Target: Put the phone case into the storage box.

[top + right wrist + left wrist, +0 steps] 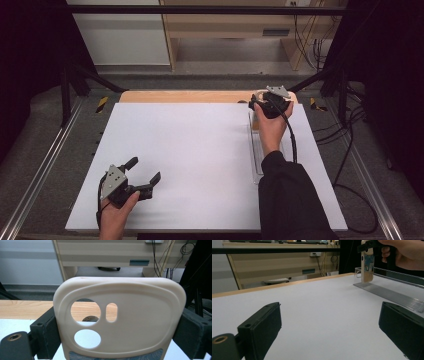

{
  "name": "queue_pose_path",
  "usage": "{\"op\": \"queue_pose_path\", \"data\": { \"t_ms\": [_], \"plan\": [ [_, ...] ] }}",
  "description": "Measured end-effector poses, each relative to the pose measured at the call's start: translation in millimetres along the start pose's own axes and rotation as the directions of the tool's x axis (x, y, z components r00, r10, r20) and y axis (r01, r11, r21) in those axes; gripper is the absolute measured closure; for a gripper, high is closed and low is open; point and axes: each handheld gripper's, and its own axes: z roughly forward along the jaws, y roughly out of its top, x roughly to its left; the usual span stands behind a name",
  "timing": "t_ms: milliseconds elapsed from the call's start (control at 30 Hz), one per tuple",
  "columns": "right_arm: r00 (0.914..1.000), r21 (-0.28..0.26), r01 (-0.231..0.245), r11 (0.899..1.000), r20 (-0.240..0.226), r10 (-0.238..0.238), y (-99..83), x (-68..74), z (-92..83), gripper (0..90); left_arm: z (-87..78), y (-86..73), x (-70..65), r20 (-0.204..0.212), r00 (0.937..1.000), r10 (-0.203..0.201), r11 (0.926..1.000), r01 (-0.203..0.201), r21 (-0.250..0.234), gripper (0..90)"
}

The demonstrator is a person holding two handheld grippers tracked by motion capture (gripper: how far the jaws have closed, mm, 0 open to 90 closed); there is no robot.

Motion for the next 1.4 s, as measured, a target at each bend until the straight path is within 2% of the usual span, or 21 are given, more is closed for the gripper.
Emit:
{"op": "queue_pose_path", "data": {
  "t_ms": [567,1400],
  "plan": [
    [0.9996,0.009,0.026,1.000,0.004,-0.026,-5.1,4.1,5.2,10.3,0.7,-0.2,-1.1,0.004,1.0000,0.004,1.0000,-0.004,0.003,4.4],
    [0.9995,0.014,0.031,0.999,0.007,-0.031,-6.6,3.5,7.0,10.2,0.9,-0.1,-1.7,0.004,1.0000,0.002,1.0000,-0.002,0.003,4.3]
  ]
}}
